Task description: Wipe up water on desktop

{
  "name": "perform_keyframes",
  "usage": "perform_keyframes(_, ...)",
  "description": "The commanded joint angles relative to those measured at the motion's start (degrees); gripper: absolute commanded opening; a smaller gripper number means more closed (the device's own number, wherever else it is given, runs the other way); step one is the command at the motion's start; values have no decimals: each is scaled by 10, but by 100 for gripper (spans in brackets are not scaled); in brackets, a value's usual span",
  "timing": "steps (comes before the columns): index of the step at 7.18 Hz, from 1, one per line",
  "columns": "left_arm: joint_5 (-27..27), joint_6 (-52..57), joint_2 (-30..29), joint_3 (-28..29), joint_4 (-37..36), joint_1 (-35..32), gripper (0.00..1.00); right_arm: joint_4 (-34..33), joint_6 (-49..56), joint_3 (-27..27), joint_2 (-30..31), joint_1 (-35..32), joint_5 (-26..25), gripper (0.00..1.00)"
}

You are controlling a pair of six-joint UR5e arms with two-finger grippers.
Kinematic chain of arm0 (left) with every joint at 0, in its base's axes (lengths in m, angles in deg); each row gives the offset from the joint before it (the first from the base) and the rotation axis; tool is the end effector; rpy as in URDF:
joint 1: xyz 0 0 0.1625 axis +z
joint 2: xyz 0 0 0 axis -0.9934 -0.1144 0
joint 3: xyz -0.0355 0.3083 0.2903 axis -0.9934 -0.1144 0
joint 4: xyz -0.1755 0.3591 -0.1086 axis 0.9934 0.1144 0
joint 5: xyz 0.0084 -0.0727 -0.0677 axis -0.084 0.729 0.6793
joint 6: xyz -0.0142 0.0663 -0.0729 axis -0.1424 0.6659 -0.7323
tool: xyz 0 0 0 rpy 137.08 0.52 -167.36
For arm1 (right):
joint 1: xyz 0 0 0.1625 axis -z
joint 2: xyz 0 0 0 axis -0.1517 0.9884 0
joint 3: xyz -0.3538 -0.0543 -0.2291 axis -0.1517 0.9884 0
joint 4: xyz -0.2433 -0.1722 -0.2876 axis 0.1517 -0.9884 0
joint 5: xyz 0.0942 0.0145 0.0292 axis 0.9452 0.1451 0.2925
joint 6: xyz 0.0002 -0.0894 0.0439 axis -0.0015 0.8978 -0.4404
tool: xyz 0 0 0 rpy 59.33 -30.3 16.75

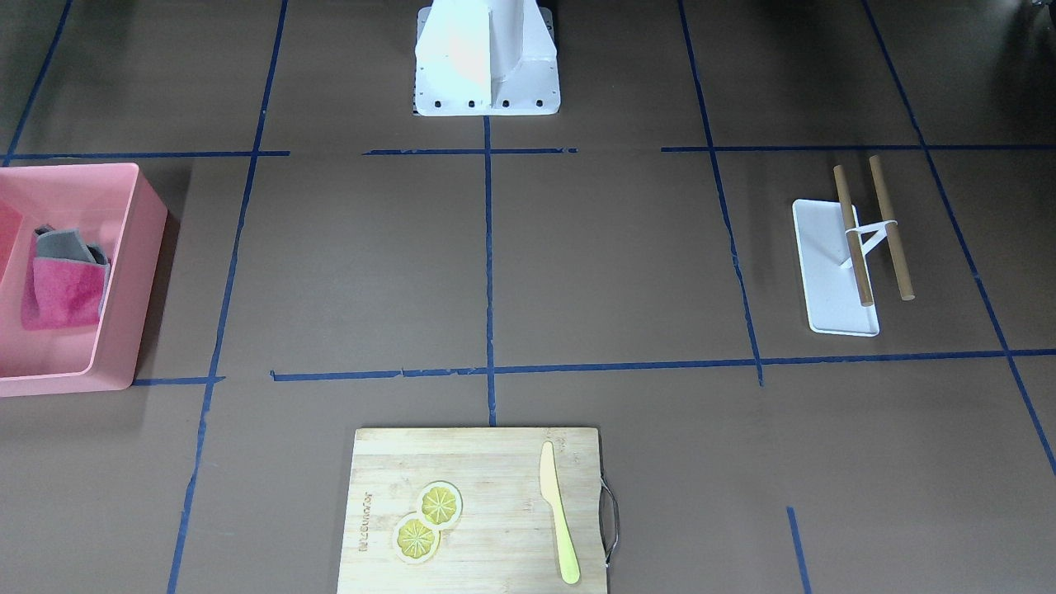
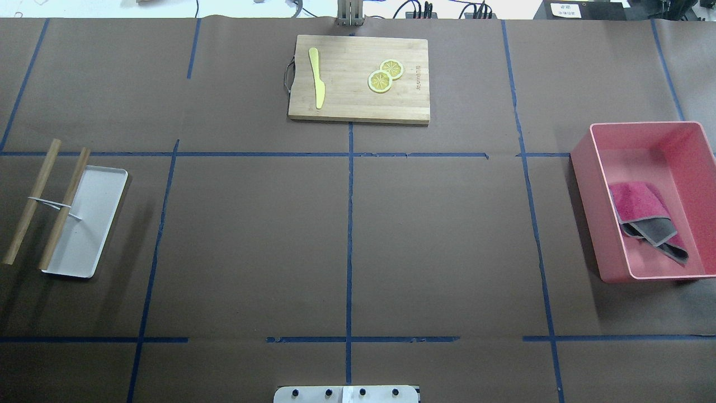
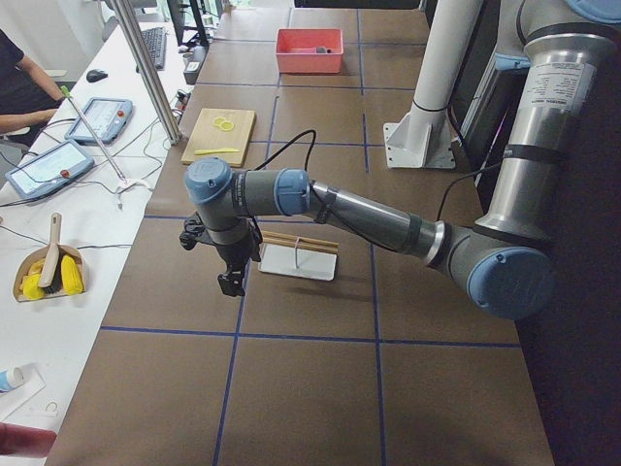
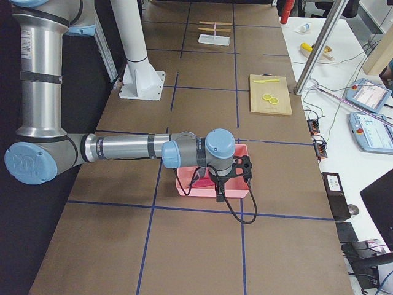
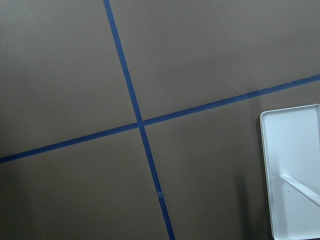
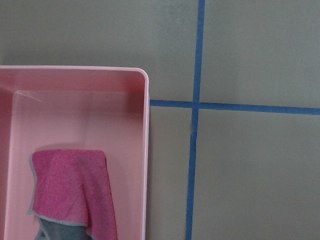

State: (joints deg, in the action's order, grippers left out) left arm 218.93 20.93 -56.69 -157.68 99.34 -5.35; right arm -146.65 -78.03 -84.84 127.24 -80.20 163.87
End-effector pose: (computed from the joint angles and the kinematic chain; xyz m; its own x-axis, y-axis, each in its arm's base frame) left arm -0.0542 -0.5408 0.5374 0.7010 0.2525 -0.6670 -0.2249 0.9658 0.1293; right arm 0.0524 -0.4659 0.6076 0.6870 -0.0577 0.7244 -0.0198 0.9950 0.0980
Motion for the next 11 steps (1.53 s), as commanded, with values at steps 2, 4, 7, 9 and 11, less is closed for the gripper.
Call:
perform_keyframes(2,7,0,34,-12,30,0,100,2,0,2,1,-2,-2,100)
perform_keyframes(4,7,-3,55,-15,80,1,100,8,0,1,11,-2,-1,100)
perform_keyframes(7,7,0,59,-15,79,2,100,15,0,2,15,-2,1,100)
perform_keyframes(9,5,0,58,-15,80,2,100,16,-5,0,15,-2,-3,100)
perform_keyframes(11,7,0,58,-23,79,3,100,16,-6,0,16,-2,-4,100)
